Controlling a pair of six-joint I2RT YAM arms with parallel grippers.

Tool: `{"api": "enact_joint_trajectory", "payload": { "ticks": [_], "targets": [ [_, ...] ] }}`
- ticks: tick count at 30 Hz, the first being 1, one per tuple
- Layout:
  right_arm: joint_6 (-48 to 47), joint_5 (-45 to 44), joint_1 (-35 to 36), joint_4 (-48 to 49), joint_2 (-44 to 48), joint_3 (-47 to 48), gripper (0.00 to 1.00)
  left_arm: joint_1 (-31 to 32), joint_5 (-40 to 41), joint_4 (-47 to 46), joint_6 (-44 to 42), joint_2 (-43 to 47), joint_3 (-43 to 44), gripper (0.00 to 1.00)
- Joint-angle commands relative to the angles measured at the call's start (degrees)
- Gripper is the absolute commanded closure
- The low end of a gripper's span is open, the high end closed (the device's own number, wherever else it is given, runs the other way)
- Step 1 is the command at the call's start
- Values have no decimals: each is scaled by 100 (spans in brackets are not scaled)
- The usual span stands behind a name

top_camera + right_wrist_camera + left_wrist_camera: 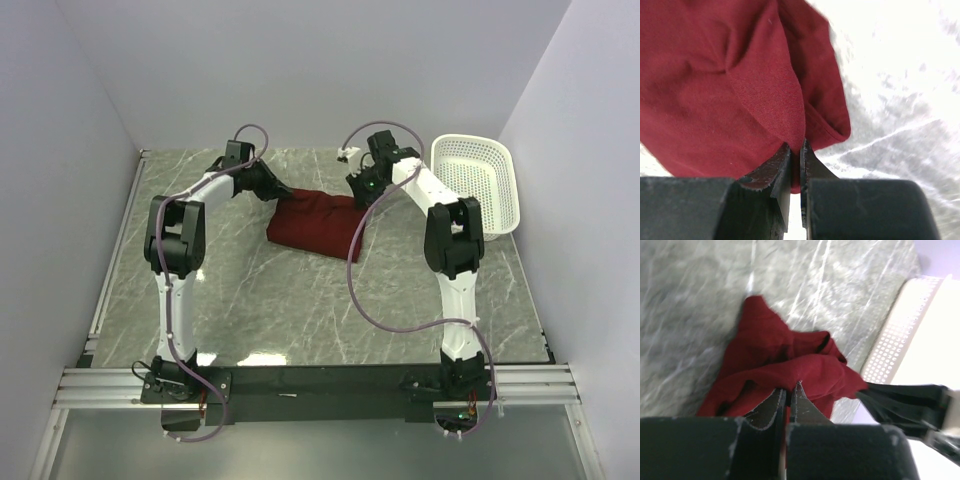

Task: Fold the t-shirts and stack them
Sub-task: Fold the tshirt

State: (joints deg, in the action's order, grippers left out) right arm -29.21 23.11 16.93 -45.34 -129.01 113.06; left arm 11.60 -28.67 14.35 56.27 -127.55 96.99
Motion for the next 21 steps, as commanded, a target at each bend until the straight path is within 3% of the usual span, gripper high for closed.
{"api": "enact_joint_trajectory", "payload": {
  "ticks": [1,15,19,21],
  "targets": [
    [249,-167,-93,290,272,-48,100,-34,-157,-169,-143,-60,356,100],
    [680,-675,-111,605,236,-152,100,-61,-148,-152,-64,-551,900,99],
    [1048,-1315,-120,833,201,-196,90,-87,106,-99,6,-587,1094,97],
    [1277,-1616,-120,1123,314,-397,83,-114,457,-186,16,-474,1033,87]
  ]
}}
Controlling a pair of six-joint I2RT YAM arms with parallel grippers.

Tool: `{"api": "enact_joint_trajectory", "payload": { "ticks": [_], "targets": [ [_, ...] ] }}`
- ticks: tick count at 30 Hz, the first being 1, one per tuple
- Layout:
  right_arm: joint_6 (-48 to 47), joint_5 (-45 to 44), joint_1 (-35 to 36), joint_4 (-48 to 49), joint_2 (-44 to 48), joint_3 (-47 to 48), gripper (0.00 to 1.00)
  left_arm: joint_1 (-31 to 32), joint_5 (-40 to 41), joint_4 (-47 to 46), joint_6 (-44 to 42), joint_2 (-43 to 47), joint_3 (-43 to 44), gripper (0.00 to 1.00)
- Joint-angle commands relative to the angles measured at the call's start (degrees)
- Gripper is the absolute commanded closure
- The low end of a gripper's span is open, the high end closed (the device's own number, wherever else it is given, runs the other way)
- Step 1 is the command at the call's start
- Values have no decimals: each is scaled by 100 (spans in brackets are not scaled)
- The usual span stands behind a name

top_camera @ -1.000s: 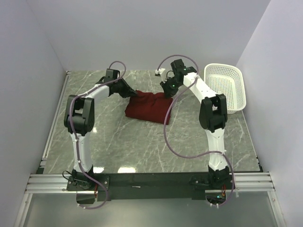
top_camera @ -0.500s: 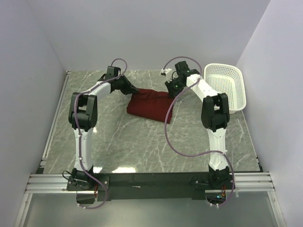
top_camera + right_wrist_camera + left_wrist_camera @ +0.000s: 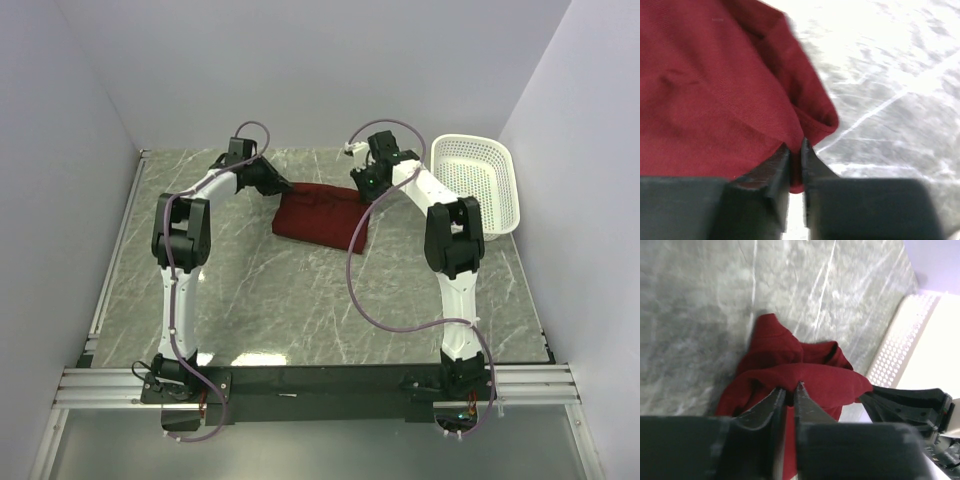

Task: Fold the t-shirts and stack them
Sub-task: Fold the tshirt

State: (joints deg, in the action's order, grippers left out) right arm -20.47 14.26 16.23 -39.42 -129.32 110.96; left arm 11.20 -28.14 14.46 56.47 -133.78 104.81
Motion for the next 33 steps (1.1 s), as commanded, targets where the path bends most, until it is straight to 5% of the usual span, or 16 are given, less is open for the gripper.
{"api": "enact_joint_trajectory", "payload": {
  "ticks": [1,3,7,11,14,15,18,25,33],
  "targets": [
    [499,-1002,-50,645,381,-284,76,-74,528,-180,22,167,293,83],
    [570,-1127,-50,725,433,-417,44,-74,634,-58,-48,89,504,66],
    [755,-1609,-50,935,600,-671,32,-83,731,40,-232,105,830,48],
    [808,-1709,-76,1427,995,-1040,28,-83,784,-607,-662,676,295,46],
    [492,-814,-94,1324,1286,-1155,56,-83,390,-847,-927,1195,-285,46],
    [309,355,-102,1192,1330,-1138,71,-83,232,-866,-962,1335,-408,47],
    [43,1932,-138,639,1016,-857,84,-4,-594,-1128,-971,1459,-979,56],
    [622,3817,-137,-619,-409,664,84,295,-1413,-998,-927,688,-744,76],
    [1308,4647,-111,-136,-269,-486,83,418,-1861,-1174,-681,-245,-147,80]
  ]
}}
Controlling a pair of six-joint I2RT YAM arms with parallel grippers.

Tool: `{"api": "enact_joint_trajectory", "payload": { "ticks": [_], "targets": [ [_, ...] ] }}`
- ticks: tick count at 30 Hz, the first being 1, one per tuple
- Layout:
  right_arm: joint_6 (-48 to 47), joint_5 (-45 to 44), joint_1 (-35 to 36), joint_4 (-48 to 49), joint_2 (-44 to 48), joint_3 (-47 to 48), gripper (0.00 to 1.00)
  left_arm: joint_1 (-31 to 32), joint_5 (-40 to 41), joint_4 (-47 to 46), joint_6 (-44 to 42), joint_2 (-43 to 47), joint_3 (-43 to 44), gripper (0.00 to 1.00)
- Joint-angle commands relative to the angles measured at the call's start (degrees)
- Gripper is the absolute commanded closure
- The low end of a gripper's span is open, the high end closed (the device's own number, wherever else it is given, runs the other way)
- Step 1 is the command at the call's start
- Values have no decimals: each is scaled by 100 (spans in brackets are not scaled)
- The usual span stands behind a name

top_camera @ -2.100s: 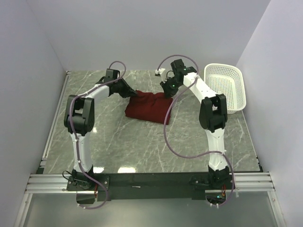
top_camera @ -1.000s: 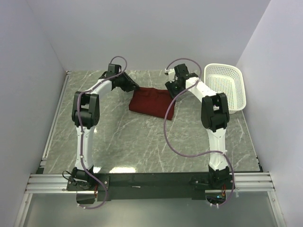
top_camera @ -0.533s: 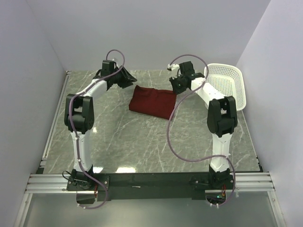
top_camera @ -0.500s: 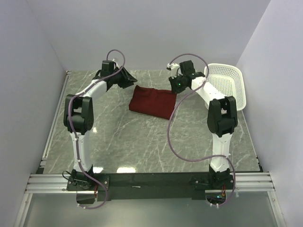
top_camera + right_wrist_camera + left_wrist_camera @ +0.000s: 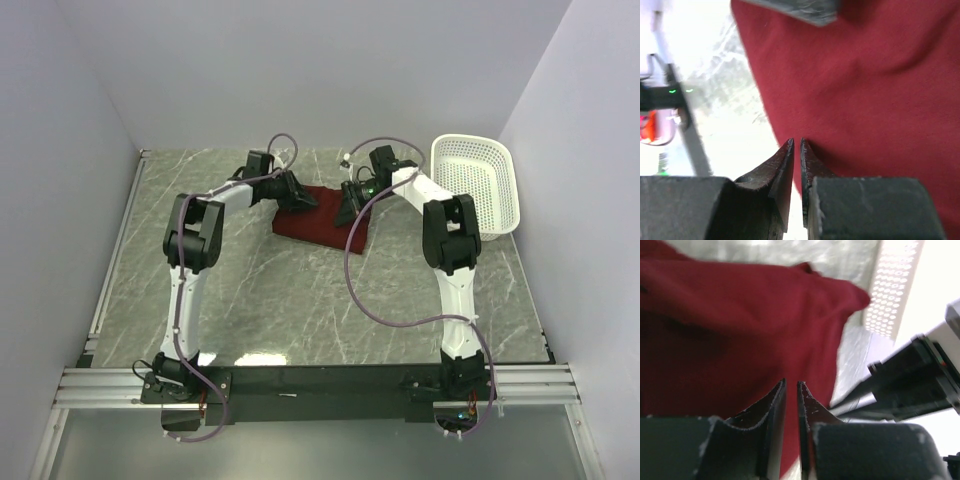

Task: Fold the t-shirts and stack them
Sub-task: Fold the tshirt

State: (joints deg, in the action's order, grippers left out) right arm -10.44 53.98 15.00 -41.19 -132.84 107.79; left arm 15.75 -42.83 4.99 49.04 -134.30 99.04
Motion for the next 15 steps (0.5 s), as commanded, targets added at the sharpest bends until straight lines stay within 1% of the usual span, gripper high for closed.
{"api": "enact_joint_trajectory", "payload": {
  "ticks": [1,3,5,10,13,15],
  "targets": [
    [358,676,11,50,65,-214,83,-37,-367,-192,62,-280,518,80],
    [358,527,11,-12,-5,-302,83,-45,-227,36,80,-561,860,80],
    [279,474,3,-108,-40,-434,84,-98,-130,-85,193,-737,985,79],
    [586,52,-59,269,47,-1022,84,-291,160,-429,642,-835,1082,79],
    [630,-53,-94,217,-23,-1058,84,-432,205,-455,783,-861,1091,78],
    [701,-132,-129,313,-49,-1128,84,-520,178,-631,870,-887,1134,78]
  ]
}}
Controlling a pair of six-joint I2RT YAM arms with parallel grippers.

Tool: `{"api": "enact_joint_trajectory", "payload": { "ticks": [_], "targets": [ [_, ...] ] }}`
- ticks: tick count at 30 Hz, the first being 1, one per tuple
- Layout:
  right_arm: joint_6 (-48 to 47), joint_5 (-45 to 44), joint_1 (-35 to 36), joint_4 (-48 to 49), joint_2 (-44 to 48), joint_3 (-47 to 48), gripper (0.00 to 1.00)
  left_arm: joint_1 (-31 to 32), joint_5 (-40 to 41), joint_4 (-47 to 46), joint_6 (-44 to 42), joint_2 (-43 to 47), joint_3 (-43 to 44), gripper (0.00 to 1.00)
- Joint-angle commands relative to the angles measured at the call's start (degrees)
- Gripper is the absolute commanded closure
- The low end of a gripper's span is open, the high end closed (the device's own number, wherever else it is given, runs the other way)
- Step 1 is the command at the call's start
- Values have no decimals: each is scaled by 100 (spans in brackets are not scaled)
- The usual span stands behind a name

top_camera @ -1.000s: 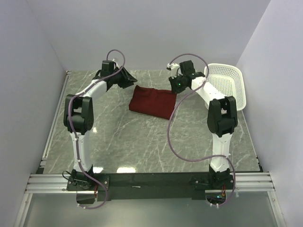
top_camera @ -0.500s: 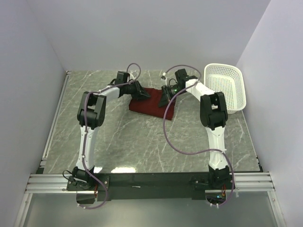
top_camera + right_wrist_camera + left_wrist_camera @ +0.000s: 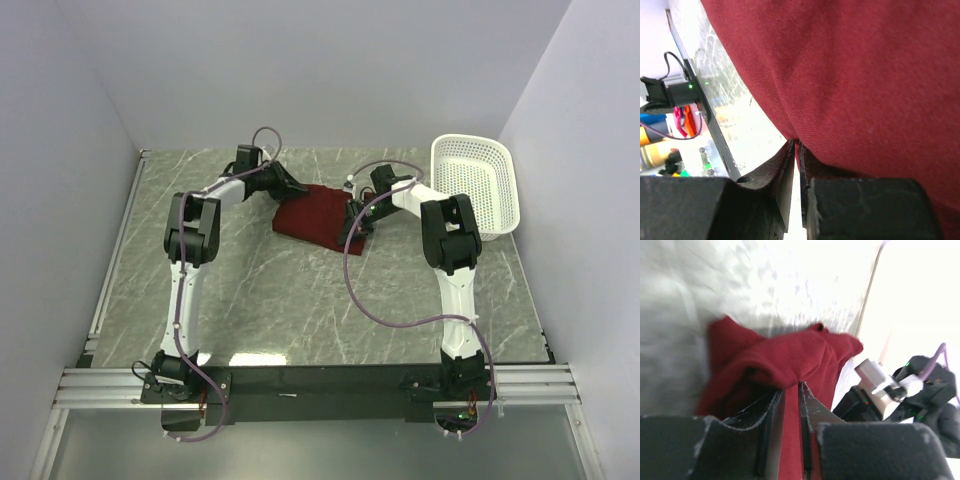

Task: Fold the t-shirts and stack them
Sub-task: Fold the tshirt

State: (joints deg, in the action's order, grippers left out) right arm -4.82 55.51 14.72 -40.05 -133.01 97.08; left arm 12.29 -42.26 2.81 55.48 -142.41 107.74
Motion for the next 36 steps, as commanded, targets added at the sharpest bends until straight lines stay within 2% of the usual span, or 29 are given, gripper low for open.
{"api": "enact_joint_trajectory", "payload": {
  "ticks": [1,9,18,23,27,29,32,33,36],
  "targets": [
    [200,-373,-110,226,-32,-75,85,-201,148,-360,226,-94,308,78],
    [324,-506,-145,252,-6,-145,84,-350,683,-79,375,-410,808,76],
    [271,-611,-145,191,135,-329,84,-517,684,0,446,-525,1555,73],
    [210,-699,-145,112,205,-356,84,-631,807,9,323,-271,1504,70],
    [-124,-577,-145,-142,346,-278,85,-649,737,44,-194,204,1040,69],
    [-650,-166,-154,-484,590,-190,85,-606,562,-43,-415,702,662,68],
    [-1064,310,-215,-757,872,12,86,-483,211,-236,-907,1571,-435,68],
    [-1091,486,-250,-837,891,239,86,-439,166,-402,-1030,1785,-1074,68],
    [-1013,593,-285,-917,777,705,86,-254,-45,-719,-1084,2445,-2174,67]
  ]
}}
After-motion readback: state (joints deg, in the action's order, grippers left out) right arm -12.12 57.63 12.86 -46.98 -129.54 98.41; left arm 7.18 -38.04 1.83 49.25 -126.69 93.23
